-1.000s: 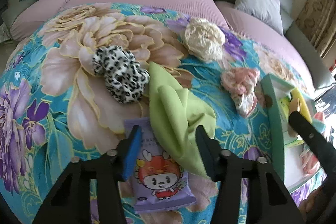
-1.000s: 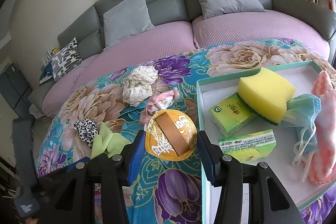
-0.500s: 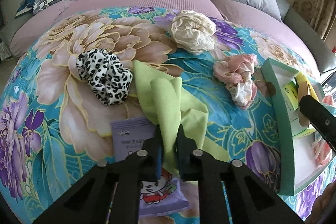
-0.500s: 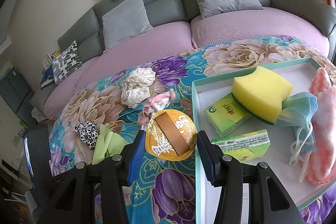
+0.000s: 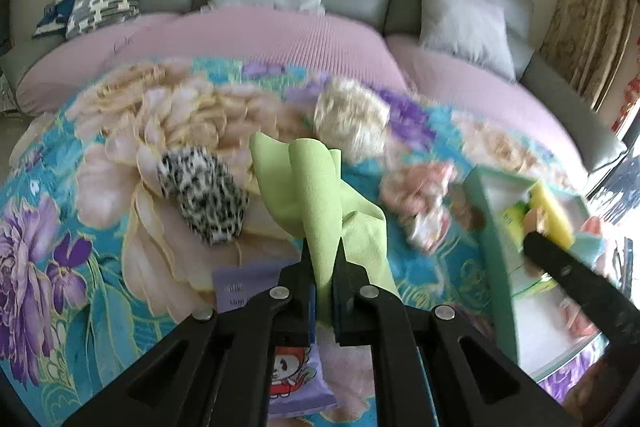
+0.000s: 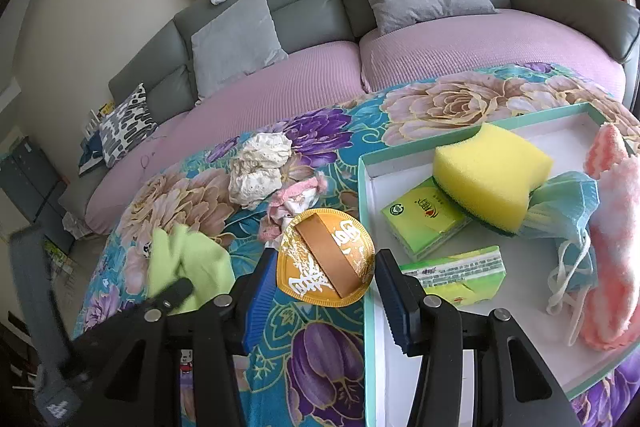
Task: Organize soft objects
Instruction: 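Carry the green cloth and orange pad over the tray with both tools, then release the orange pad and green cloth into the tray, opening both tools, then move both tools from the tray toward the wipes pack and leopard scrunchie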
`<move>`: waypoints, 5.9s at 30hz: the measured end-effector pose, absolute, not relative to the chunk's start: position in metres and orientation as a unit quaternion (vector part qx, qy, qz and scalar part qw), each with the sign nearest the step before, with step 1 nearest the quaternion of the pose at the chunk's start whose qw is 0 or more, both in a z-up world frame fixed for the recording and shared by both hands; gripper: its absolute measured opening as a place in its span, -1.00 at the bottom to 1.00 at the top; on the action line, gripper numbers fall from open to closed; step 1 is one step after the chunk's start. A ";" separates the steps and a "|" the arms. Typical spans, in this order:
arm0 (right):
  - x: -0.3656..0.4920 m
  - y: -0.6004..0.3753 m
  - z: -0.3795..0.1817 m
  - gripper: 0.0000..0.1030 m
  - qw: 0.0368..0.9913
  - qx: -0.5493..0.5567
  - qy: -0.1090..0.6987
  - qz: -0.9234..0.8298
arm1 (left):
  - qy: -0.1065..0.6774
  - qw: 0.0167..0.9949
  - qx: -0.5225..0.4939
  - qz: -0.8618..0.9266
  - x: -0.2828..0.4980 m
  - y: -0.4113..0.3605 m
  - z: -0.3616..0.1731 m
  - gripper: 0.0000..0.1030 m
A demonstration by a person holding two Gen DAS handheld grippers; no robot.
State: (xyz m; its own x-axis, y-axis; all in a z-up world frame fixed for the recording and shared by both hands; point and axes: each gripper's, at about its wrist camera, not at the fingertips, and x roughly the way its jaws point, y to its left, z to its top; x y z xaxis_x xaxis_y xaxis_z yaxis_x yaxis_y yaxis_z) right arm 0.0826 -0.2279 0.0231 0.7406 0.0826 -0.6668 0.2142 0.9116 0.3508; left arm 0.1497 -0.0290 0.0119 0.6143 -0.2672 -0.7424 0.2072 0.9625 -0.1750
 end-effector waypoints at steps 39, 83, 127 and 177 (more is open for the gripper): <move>-0.017 -0.373 0.059 0.02 0.899 0.249 0.264 -0.247 | 0.332 0.871 -0.004 -0.361 0.073 -0.177 0.044 -0.89; -0.008 -0.396 0.015 0.14 0.846 0.243 0.365 -0.304 | 0.471 0.813 0.037 -0.340 0.083 -0.200 -0.011 -0.66; 0.006 -0.345 0.056 0.63 0.892 0.191 0.317 -0.258 | 0.413 0.899 -0.091 -0.110 0.142 -0.062 0.013 0.78; 0.116 -0.082 -0.024 0.76 0.882 0.080 0.464 0.039 | 0.504 0.852 -0.115 0.082 0.174 0.125 -0.026 0.78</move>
